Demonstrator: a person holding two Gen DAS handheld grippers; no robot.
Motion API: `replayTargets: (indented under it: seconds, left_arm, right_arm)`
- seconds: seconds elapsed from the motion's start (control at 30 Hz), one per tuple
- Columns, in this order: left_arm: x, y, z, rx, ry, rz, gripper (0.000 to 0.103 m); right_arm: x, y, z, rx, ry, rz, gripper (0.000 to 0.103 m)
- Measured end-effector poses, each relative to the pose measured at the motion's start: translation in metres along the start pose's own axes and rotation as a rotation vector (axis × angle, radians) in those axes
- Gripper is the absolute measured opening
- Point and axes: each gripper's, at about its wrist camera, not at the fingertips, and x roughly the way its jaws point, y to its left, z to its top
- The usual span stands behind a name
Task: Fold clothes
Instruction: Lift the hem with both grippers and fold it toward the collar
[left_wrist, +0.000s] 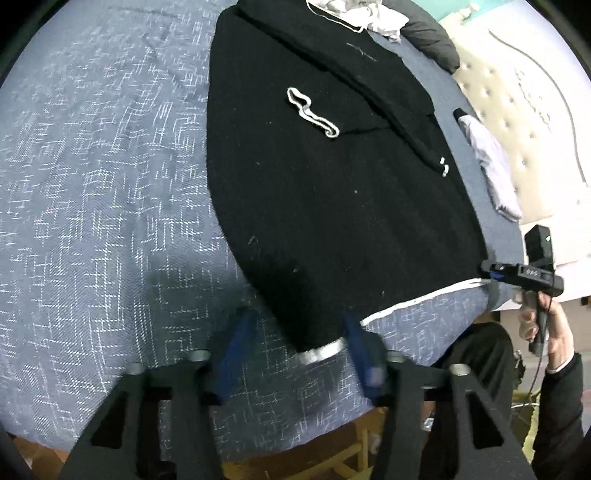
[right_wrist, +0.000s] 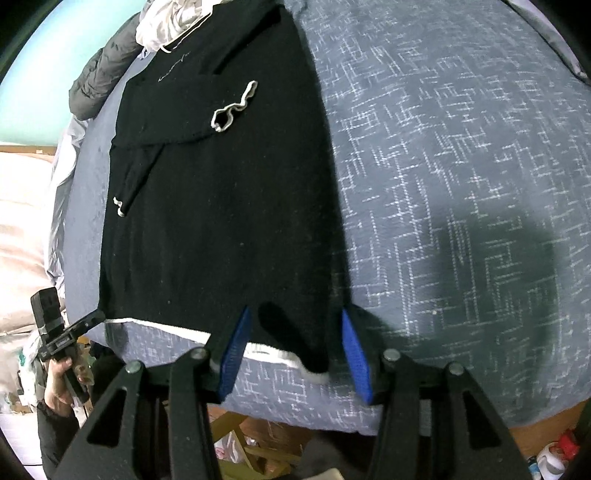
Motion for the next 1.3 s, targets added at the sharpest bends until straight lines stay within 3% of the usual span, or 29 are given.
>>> replayTargets:
  seconds: [0.03, 0.1, 0.13, 0.23, 0.67, 1.1, 1.3]
  left_arm:
    - [-0.001, 0.000, 0.000, 0.004, -0.003, -0.004, 0.031]
    - [-0.003, -0.003, -0.001, 0.025, -0.014, -0.002, 0.014]
    - [-0.007, -0.006, -0.001, 0.037, -0.023, -0.003, 0.011]
    - [-0.021, -0.014, -0.002, 0.080, -0.059, -0.007, 0.007]
    - [-0.089, -0.035, -0.015, 0.179, -0.196, -0.036, 0.006]
    - [-0.149, -0.048, -0.046, 0.214, -0.297, -0.062, 0.006]
    - [-0.176, -0.060, -0.066, 0.251, -0.330, -0.078, 0.006]
  right_arm:
    - [0.000, 0.001, -0.001, -0.011, -0.001, 0.000, 0.050]
    - [-0.001, 0.005, -0.003, -0.039, -0.007, 0.002, 0.037]
    - [-0.002, 0.007, -0.003, -0.053, -0.009, 0.009, 0.023]
    - [-0.010, 0.014, -0.006, -0.095, -0.039, 0.028, 0.007]
    - [-0.084, 0.038, -0.021, -0.186, -0.216, 0.132, 0.005]
    - [-0.133, 0.076, -0.056, -0.332, -0.306, 0.188, 0.005]
    - [-0.156, 0.086, -0.074, -0.405, -0.317, 0.173, 0.005]
